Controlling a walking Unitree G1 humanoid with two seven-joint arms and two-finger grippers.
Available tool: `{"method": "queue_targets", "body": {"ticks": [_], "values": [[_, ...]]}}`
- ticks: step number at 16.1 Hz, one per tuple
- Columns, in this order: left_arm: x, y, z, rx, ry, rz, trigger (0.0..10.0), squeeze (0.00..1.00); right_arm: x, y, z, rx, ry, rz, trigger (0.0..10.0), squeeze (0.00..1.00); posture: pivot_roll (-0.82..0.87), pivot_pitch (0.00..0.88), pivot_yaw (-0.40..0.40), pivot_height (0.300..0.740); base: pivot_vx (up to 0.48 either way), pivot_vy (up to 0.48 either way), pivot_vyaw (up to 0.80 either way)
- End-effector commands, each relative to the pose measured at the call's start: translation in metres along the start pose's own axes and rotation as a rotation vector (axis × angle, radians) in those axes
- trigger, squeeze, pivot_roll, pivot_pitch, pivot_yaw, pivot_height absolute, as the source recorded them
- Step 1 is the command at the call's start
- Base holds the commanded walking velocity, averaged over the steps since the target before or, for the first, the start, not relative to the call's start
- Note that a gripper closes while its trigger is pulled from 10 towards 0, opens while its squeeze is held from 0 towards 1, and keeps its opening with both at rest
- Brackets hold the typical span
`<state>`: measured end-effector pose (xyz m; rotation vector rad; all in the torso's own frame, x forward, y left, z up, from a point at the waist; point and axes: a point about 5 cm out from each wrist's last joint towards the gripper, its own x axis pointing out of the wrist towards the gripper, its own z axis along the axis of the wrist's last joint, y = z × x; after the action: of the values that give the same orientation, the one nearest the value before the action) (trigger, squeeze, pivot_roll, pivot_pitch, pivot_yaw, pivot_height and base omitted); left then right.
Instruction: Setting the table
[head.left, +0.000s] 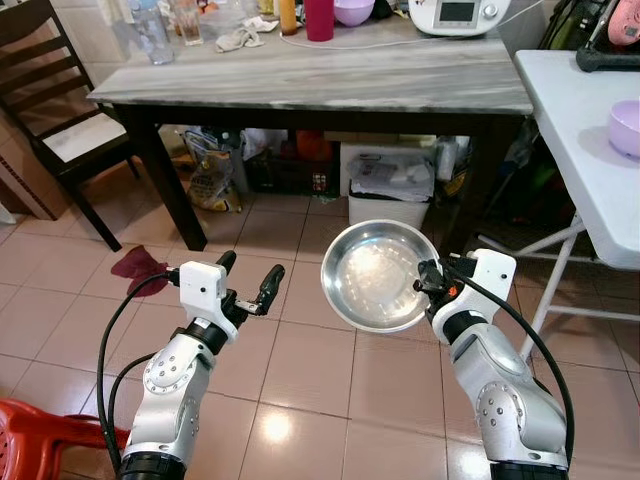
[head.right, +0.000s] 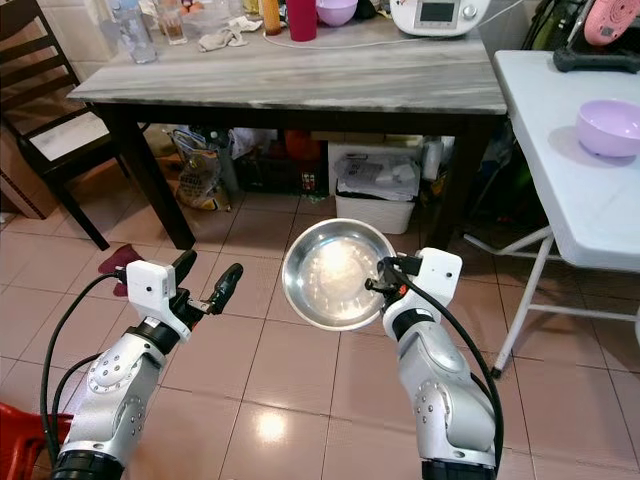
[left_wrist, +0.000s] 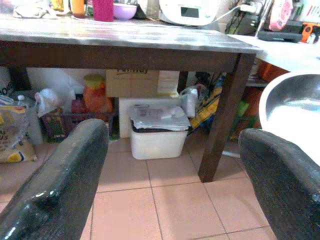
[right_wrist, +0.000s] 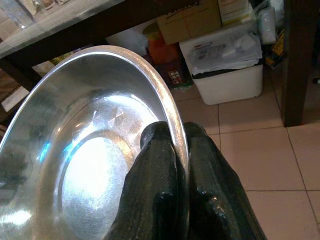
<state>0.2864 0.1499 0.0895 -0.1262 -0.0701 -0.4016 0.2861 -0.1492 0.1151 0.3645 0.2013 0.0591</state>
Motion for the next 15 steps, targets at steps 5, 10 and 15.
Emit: {"method": "queue_targets", "body": {"ticks": [5, 10, 15], "values": [[-0.0010, -0.0014, 0.0021, 0.011, -0.004, -0.020, 10.0, 0.00, 0.0018, 0.0058, 0.0021, -0.004, -0.020, 0.024, 10.0, 0.00, -0.17, 0.087, 0.071, 0.740, 0.439, 0.000, 0.00], [-0.0006, -0.0022, 0.0016, 0.014, 0.001, -0.036, 10.0, 0.00, 0.0019, 0.0057, 0.0020, -0.003, -0.030, 0.020, 10.0, 0.00, -0.17, 0.082, 0.076, 0.740, 0.480, 0.000, 0.00], [-0.0005, -0.0039, 0.0012, 0.012, 0.002, -0.047, 10.0, 0.00, 0.0031, 0.0055, 0.0020, -0.003, -0.037, 0.022, 10.0, 0.00, -0.16, 0.075, 0.076, 0.740, 0.480, 0.000, 0.35]]}}
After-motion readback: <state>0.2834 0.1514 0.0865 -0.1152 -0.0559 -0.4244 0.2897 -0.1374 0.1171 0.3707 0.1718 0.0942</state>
